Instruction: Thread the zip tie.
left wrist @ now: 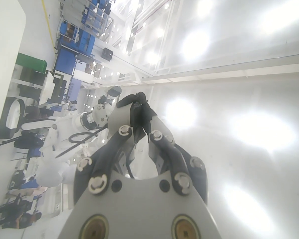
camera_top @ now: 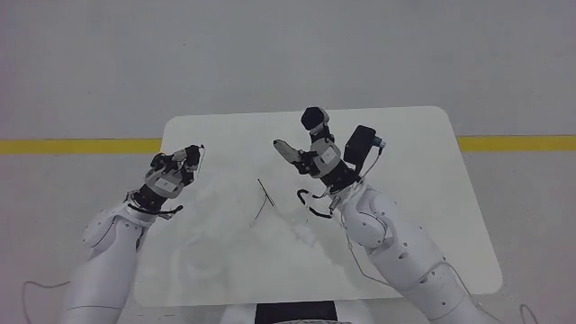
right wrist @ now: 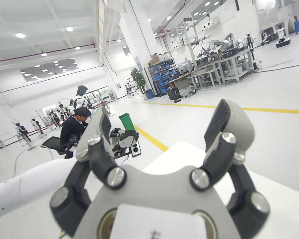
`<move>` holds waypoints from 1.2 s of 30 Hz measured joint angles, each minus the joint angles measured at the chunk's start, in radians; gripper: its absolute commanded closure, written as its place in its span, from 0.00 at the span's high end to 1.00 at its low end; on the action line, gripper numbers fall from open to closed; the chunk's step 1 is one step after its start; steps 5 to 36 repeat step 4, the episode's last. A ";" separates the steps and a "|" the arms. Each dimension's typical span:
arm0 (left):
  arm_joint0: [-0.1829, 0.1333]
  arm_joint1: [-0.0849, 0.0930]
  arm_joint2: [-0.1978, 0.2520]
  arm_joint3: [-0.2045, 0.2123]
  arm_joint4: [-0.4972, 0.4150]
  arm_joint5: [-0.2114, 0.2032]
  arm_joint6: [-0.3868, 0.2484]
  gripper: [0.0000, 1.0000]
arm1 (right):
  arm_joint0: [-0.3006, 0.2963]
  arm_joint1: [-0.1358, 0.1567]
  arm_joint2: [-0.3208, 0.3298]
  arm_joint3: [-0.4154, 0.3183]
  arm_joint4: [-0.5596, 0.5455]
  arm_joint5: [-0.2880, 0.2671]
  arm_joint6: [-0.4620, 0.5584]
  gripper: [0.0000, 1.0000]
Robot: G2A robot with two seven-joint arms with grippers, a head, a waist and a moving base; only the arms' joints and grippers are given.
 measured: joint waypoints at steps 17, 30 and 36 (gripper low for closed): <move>0.027 0.001 -0.004 -0.066 -0.055 0.016 -0.047 0.00 | 0.000 0.000 0.000 0.000 0.000 0.000 0.000 1.00; 0.027 0.001 -0.004 -0.066 -0.055 0.016 -0.047 0.00 | 0.000 0.000 0.000 0.000 0.000 0.000 0.000 1.00; 0.027 0.001 -0.004 -0.066 -0.055 0.016 -0.047 0.00 | 0.000 0.000 0.000 0.000 0.000 0.000 0.000 1.00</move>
